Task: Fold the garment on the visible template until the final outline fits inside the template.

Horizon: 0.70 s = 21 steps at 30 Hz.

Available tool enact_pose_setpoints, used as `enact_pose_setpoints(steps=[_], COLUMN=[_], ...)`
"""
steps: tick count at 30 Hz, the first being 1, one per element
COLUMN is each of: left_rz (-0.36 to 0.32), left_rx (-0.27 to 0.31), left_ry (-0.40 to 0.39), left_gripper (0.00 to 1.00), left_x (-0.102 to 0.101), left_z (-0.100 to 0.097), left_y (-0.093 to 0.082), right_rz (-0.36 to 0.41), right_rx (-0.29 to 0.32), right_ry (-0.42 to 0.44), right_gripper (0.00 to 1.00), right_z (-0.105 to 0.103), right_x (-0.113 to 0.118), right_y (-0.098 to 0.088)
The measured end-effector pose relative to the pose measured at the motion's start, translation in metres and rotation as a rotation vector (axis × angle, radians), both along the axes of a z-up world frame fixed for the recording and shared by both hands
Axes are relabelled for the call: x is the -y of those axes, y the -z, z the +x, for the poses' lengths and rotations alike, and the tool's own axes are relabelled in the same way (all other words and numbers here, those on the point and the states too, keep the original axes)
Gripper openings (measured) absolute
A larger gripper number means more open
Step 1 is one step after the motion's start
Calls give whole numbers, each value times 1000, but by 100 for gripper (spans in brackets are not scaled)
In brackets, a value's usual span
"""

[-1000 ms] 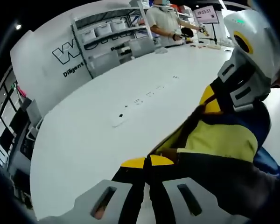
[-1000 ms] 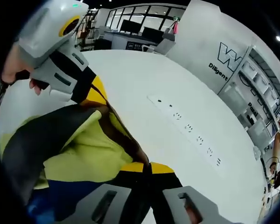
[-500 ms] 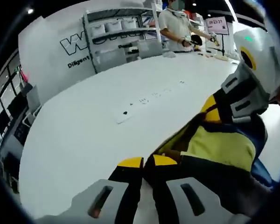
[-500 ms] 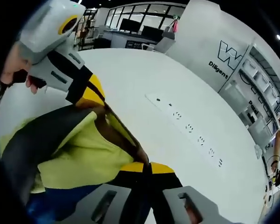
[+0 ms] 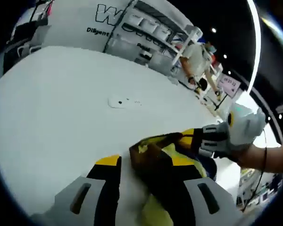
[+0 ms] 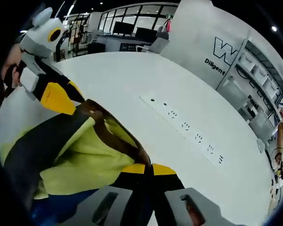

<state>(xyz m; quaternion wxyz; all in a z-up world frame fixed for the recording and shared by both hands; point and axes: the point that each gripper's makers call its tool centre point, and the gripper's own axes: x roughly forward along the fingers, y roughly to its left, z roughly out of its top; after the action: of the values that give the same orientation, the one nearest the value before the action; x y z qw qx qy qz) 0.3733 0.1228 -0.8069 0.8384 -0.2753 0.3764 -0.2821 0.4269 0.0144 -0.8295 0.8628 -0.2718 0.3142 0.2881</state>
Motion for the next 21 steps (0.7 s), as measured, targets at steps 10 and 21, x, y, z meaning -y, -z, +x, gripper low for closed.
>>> enact_pose_setpoints(steps=[10,21], left_rz=[-50,12], left_rx=[14,83], left_ry=[-50,5], left_gripper=[0,0], left_x=[11,-6], left_z=[-6,0], left_y=[-1,-10], right_rz=[37,64], right_rx=[-9,-32], right_ry=[7,1], right_gripper=[0,0], right_z=[1,-2], right_x=[3,7], right_y=[-2,1])
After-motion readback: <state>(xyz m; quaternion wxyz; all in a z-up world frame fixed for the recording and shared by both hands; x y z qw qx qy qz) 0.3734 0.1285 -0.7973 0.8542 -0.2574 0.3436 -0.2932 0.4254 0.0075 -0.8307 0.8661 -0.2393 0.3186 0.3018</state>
